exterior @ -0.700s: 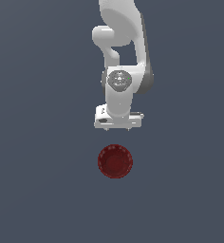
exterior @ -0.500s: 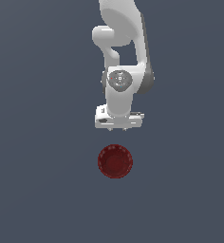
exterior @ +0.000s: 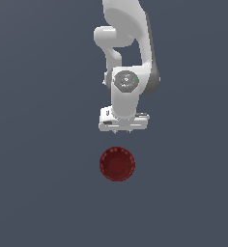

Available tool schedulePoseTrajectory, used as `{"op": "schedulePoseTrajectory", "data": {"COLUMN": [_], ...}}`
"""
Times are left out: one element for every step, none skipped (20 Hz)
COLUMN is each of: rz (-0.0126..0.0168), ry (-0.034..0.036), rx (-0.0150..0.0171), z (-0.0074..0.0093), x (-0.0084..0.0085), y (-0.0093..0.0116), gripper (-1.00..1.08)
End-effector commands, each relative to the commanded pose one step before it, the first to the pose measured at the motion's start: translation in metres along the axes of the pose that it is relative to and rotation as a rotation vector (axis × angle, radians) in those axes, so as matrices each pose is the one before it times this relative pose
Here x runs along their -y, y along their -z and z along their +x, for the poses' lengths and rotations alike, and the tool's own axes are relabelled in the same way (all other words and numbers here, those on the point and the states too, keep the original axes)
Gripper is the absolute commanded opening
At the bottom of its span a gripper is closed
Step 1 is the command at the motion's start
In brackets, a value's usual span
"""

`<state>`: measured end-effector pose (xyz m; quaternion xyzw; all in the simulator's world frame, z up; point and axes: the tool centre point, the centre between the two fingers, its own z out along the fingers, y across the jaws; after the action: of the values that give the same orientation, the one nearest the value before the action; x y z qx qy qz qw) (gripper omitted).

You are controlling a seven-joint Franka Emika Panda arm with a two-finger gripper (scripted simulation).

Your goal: Pick up the object and move it to a goal position.

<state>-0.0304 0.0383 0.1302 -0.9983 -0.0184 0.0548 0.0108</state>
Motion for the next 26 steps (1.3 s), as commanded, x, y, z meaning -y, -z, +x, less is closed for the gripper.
{"op": "schedulePoseTrajectory", "data": {"rz": [0.00646,0.00449,0.0054,0.00632,0.00729,0.00829,0.00941,0.01054,0.01175,0.01302,0.01433,0.01571,0.01716,0.01867,0.02025,0.02191,0.0235,0.02421,0.02476,0.02529,0.02581,0.02633,0.02682,0.02713,0.02634,0.0253], "ry": [-0.0089,-0.00554,-0.00676,-0.00774,-0.00871,-0.00975,-0.01082,-0.01183,-0.01284,-0.01383,-0.01476,-0.01566,-0.01651,-0.01731,-0.01805,-0.01873,-0.01923,-0.01893,-0.0185,-0.01804,-0.01757,-0.0171,-0.01661,-0.01601,-0.01481,-0.01358], "rx": [0.00488,0.00312,0.00371,0.00428,0.00485,0.00542,0.00602,0.0066,0.00717,0.00774,0.00828,0.00881,0.00931,0.0098,0.01026,0.0107,0.01104,0.01093,0.01075,0.01056,0.01037,0.01018,0.00997,0.0097,0.00907,0.0084], "z": [0.00145,0.00101,0.0012,0.0014,0.0016,0.0018,0.00201,0.00223,0.00245,0.00268,0.0029,0.00313,0.00336,0.0036,0.00383,0.00407,0.00428,0.00433,0.00434,0.00435,0.00436,0.00436,0.00436,0.00432,0.00412,0.00388], "x": [-0.00181,-0.00092,-0.00119,-0.00134,-0.00148,-0.00165,-0.00184,-0.00199,-0.00215,-0.00231,-0.00245,-0.0026,-0.00273,-0.00286,-0.00298,-0.0031,-0.0032,-0.00315,-0.00311,-0.00306,-0.00301,-0.00297,-0.00292,-0.00286,-0.00269,-0.00251], "y": [-0.00115,-0.00069,-0.00083,-0.00095,-0.00106,-0.00118,-0.0013,-0.0014,-0.00149,-0.00158,-0.00165,-0.00171,-0.00175,-0.00176,-0.00176,-0.00173,-0.00166,-0.0015,-0.00132,-0.00113,-0.00093,-0.00073,-0.00051,-0.00029,-0.00006,0.00014], "gripper": [0.28,0.28,0.28,0.28,0.28,0.28,0.28,0.28,0.28,0.28,0.28,0.28,0.28,0.28,0.28,0.28,0.28,0.28,0.28,0.28,0.28,0.28,0.28,0.28,0.28,0.28]}}
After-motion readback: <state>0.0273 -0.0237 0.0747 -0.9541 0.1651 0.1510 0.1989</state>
